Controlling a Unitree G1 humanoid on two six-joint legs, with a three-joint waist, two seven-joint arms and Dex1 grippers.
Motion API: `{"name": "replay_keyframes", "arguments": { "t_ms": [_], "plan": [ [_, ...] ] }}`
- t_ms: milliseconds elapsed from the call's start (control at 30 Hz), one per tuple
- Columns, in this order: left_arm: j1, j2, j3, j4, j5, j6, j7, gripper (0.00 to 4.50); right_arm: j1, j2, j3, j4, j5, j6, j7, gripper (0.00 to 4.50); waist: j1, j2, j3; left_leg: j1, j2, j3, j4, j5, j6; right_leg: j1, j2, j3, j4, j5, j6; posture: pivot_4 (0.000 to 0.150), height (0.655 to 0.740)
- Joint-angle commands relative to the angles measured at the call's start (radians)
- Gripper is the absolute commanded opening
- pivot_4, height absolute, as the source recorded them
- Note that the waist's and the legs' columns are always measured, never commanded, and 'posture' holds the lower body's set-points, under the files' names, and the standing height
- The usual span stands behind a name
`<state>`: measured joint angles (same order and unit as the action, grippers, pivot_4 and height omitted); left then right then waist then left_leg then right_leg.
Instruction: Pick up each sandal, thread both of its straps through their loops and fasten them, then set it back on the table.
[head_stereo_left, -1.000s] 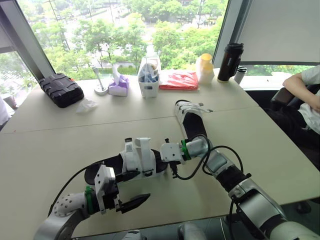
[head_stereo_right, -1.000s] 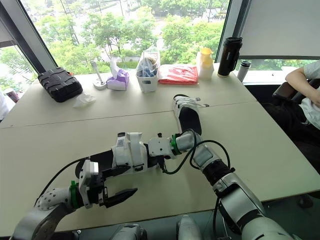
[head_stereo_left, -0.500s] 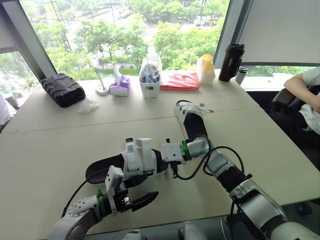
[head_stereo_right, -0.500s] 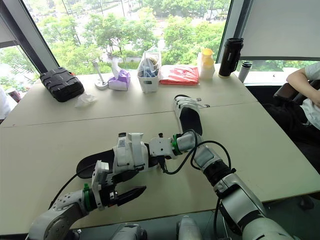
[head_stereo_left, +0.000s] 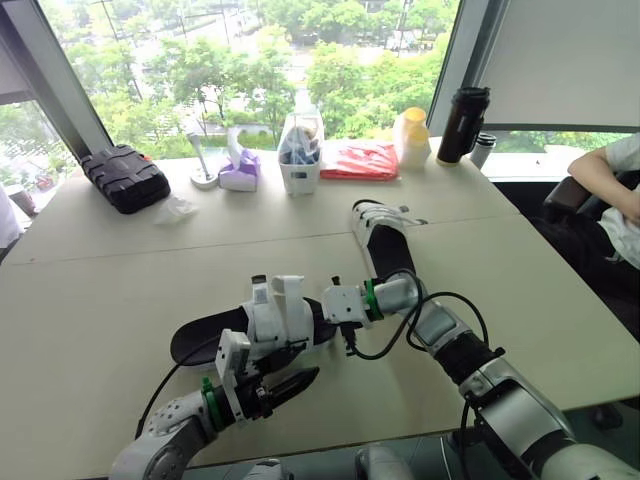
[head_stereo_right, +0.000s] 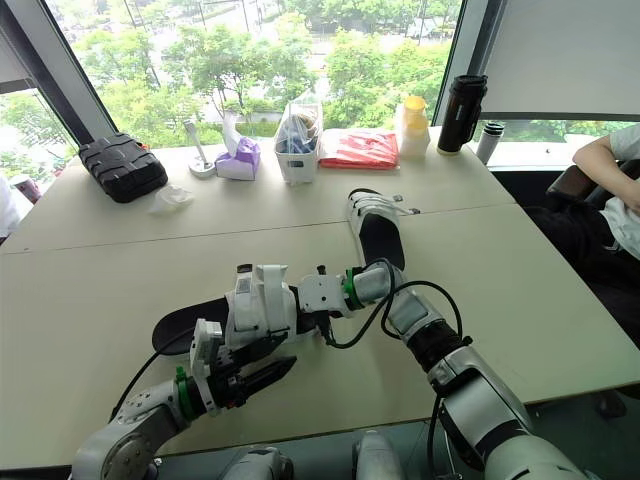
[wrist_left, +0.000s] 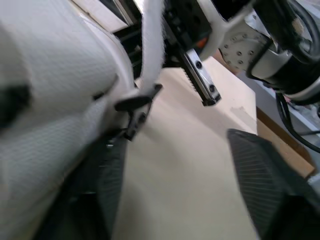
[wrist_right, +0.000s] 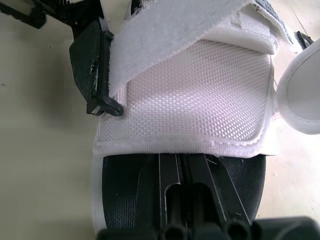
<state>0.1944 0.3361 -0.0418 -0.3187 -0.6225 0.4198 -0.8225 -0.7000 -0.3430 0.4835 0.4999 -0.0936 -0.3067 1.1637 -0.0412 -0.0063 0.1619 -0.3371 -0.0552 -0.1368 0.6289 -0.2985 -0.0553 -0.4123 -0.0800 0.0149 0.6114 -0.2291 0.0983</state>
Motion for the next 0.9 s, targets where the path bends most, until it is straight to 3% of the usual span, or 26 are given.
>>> {"name": "replay_keyframes", "arguments": {
  "t_ms": [33, 67, 133, 467, 733, 900],
  "plan": [
    [-0.004, 0.003, 0.016, -0.054, 0.001, -0.052, -0.007, 0.96, 0.049, -0.014, 0.065, 0.066, -0.077, 0.044, 0.024, 0.0, -0.001, 0.0, 0.0, 0.0, 0.0, 0.0, 0.0, 0.0, 0.0, -0.002, 0.0, 0.0, 0.0, 0.0, 0.0, 0.15, 0.74],
    [-0.004, 0.005, 0.014, -0.055, 0.007, -0.063, -0.01, 0.44, 0.049, -0.014, 0.065, 0.066, -0.077, 0.044, 0.024, 0.0, -0.001, 0.0, 0.0, 0.0, 0.0, 0.0, 0.0, 0.0, 0.0, -0.002, 0.0, 0.0, 0.0, 0.0, 0.0, 0.15, 0.74],
    [-0.001, 0.007, 0.012, -0.06, 0.014, -0.074, -0.012, 0.01, 0.048, -0.013, 0.065, 0.067, -0.077, 0.044, 0.025, 0.0, -0.001, 0.0, 0.0, -0.001, 0.0, 0.0, 0.0, 0.0, 0.0, -0.003, 0.0, 0.0, 0.0, 0.0, 0.0, 0.15, 0.74],
    [0.004, 0.037, -0.017, -0.058, 0.002, 0.01, 0.008, 0.01, 0.043, -0.009, 0.065, 0.072, -0.078, 0.043, 0.023, 0.0, -0.001, 0.0, 0.0, -0.001, 0.0, 0.001, 0.0, 0.0, 0.0, -0.004, 0.0, 0.0, 0.0, 0.0, 0.0, 0.15, 0.74],
    [0.091, 0.188, -0.029, -0.101, -0.119, 0.29, -0.009, 0.01, 0.045, -0.011, 0.065, 0.071, -0.079, 0.044, 0.027, 0.0, -0.006, 0.001, -0.001, 0.0, 0.0, 0.002, -0.002, -0.001, 0.001, -0.004, 0.0, 0.001, 0.0, -0.001, 0.001, 0.15, 0.74],
    [0.115, 0.273, -0.053, -0.11, -0.111, 0.355, -0.019, 0.01, 0.046, -0.011, 0.064, 0.071, -0.079, 0.042, 0.031, 0.0, -0.001, 0.001, -0.001, 0.0, 0.0, 0.001, -0.002, -0.001, 0.002, -0.006, 0.0, 0.001, 0.001, -0.001, 0.0, 0.15, 0.74]
  ]
}}
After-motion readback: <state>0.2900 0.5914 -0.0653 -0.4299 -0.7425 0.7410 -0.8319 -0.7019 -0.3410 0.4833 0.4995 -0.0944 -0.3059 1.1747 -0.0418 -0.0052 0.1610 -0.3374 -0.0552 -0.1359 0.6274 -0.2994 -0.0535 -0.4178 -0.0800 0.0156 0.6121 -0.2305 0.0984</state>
